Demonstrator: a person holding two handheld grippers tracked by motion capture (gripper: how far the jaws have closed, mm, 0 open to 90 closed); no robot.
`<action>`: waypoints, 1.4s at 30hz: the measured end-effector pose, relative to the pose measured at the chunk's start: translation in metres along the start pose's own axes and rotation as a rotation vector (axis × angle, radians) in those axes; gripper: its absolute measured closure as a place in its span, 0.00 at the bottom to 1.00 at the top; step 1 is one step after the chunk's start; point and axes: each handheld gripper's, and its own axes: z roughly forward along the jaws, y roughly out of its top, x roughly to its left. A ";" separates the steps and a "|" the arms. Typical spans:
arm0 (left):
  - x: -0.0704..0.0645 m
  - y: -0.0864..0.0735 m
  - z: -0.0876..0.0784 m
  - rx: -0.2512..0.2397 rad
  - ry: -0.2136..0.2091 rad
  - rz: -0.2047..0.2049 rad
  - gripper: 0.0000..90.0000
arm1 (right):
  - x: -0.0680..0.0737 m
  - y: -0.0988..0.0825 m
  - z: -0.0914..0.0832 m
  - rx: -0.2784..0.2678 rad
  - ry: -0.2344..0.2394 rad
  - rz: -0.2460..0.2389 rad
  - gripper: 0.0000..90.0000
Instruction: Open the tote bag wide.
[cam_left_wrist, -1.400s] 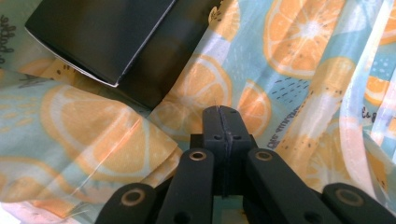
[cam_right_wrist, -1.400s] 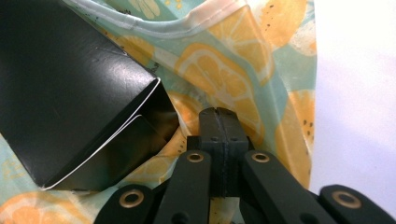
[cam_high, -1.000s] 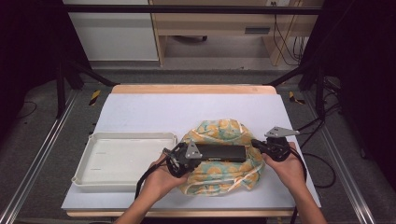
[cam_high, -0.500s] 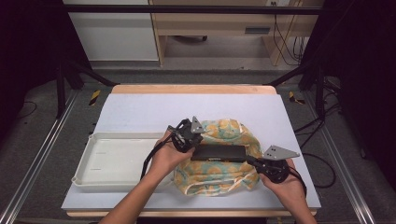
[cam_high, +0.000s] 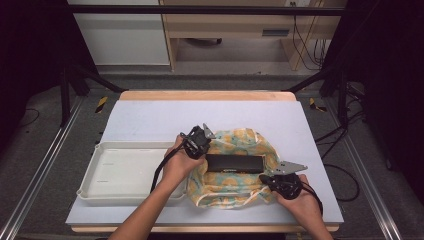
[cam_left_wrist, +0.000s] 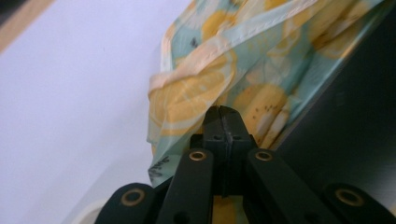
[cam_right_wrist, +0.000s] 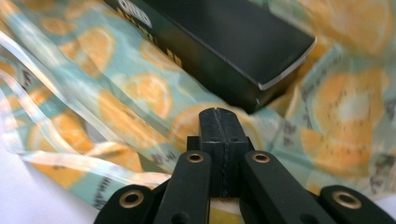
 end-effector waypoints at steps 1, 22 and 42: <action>0.001 -0.001 0.004 0.016 -0.002 -0.004 1.00 | 0.000 -0.001 0.002 0.019 0.003 0.006 1.00; 0.011 -0.005 0.023 0.111 -0.042 -0.017 1.00 | -0.027 0.022 -0.013 -0.089 -0.081 0.043 1.00; 0.014 -0.007 0.030 0.110 -0.057 -0.036 1.00 | -0.072 0.005 0.022 0.039 -0.150 0.206 1.00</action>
